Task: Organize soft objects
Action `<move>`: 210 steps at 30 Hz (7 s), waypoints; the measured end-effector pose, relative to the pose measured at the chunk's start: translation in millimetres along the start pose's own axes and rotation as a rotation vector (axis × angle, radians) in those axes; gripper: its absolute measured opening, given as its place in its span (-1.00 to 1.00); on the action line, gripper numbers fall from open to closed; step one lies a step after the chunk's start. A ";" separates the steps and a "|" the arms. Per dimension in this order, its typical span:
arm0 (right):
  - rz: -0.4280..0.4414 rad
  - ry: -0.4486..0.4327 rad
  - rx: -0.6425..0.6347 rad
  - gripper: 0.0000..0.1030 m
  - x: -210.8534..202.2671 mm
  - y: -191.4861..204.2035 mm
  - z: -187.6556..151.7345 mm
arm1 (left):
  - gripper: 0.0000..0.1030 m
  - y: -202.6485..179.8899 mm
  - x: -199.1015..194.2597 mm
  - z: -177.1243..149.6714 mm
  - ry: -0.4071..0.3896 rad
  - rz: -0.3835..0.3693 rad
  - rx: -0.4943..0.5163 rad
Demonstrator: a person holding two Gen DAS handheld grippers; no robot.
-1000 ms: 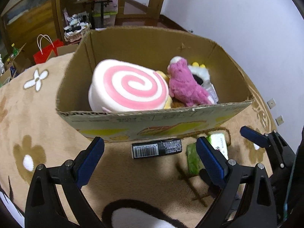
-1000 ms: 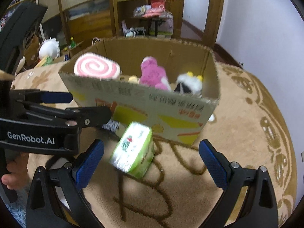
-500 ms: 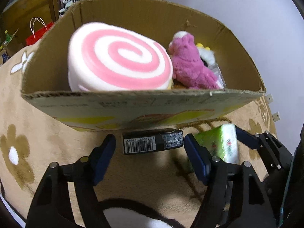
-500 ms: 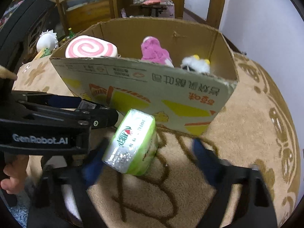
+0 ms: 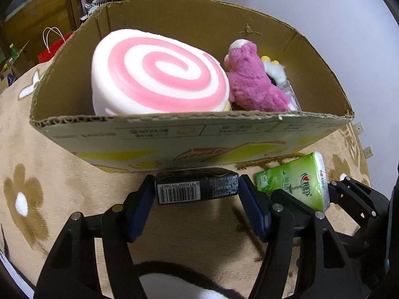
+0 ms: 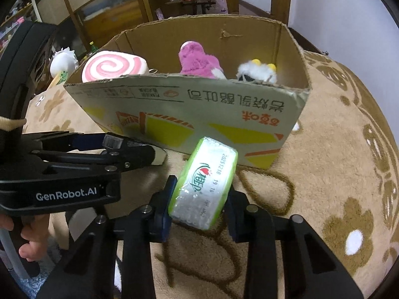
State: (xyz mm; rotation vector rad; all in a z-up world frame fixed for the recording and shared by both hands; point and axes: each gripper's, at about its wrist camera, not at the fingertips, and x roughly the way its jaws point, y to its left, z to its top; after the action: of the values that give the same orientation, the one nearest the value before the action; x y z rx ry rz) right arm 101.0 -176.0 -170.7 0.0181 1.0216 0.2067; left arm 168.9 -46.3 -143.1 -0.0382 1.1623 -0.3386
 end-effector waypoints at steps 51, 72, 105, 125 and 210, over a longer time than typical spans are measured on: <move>-0.168 -0.394 -0.053 -0.29 -123.8 18.4 18.4 | 0.28 -25.4 -164.4 -43.5 -0.606 0.296 0.100; -0.171 -0.510 -0.077 -0.29 -113.4 17.6 59.8 | 0.28 -25.0 -143.7 10.3 -0.631 0.280 0.165; -0.058 -0.417 0.037 -0.25 -54.1 -13.0 74.6 | 0.30 -6.3 -76.5 37.1 -0.488 0.200 0.150; -0.008 -0.394 0.061 -0.04 -49.6 -16.2 72.2 | 0.56 2.3 -81.7 30.4 -0.492 0.233 0.121; -0.187 -0.552 0.022 1.00 -211.7 -5.2 -37.7 | 0.98 -45.6 -206.3 -101.9 -0.664 0.393 0.123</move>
State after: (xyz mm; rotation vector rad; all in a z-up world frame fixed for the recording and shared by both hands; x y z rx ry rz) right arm -36.8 -222.2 -12.2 -0.0007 0.4706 0.0145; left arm -7.0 -16.8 9.3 0.1730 0.4707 -0.0334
